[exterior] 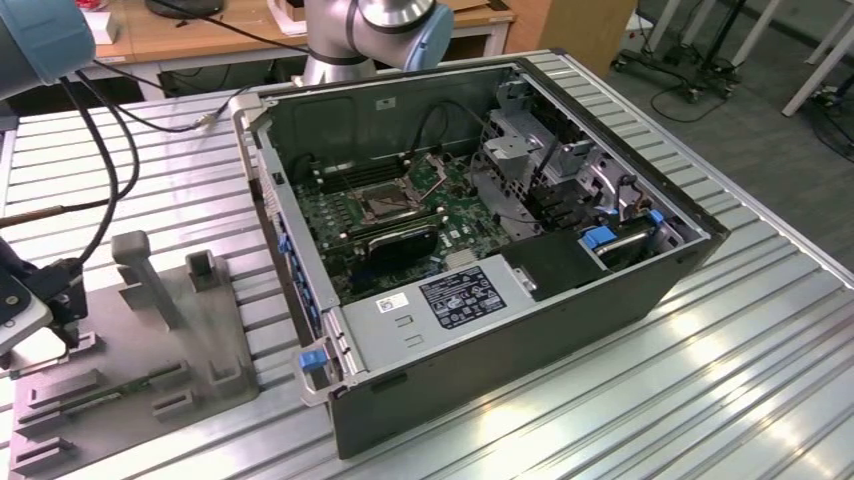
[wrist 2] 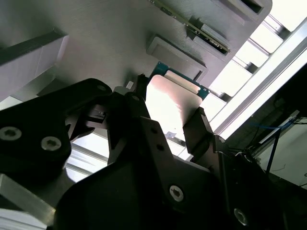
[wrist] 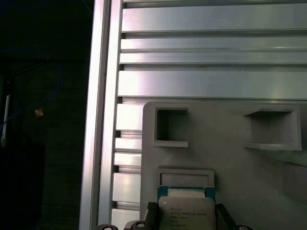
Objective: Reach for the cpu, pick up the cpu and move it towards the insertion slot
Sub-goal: 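Pick up the cpu and move it towards the insertion slot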
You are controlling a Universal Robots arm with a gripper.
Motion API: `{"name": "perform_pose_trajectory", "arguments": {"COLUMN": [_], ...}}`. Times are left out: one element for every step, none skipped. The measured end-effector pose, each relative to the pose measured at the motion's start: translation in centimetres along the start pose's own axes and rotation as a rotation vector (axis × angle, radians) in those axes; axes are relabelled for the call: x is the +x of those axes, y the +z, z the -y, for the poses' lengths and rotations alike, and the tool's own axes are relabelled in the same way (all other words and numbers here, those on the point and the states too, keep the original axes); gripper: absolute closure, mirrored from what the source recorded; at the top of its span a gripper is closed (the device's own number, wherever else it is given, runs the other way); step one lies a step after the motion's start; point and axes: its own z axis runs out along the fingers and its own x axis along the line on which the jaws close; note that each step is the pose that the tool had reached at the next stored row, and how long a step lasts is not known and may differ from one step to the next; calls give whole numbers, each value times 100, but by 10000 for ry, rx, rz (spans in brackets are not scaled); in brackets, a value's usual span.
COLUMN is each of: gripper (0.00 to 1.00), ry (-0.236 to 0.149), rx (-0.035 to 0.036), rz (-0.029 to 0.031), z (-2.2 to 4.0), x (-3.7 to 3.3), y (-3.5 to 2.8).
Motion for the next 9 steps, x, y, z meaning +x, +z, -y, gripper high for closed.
{"name": "perform_pose_trajectory", "arguments": {"gripper": [46, 46, 46, 46, 46, 46, 46, 46, 46], "ry": [0, -1, 0, -1, -1, 0, -1, -1, 0], "rx": [1, 1, 1, 1, 2, 0, 1, 1, 0], "rz": [-1, -1, -2, -3, -3, -1, -2, -2, -1], "z": [0, 0, 0, 0, 0, 0, 1, 1, 1], "x": [0, 0, 0, -3, -7, -10, -15, -20, -23], "y": [-1, -1, -2, -2, -3, -1, -2, -2, -1]}}
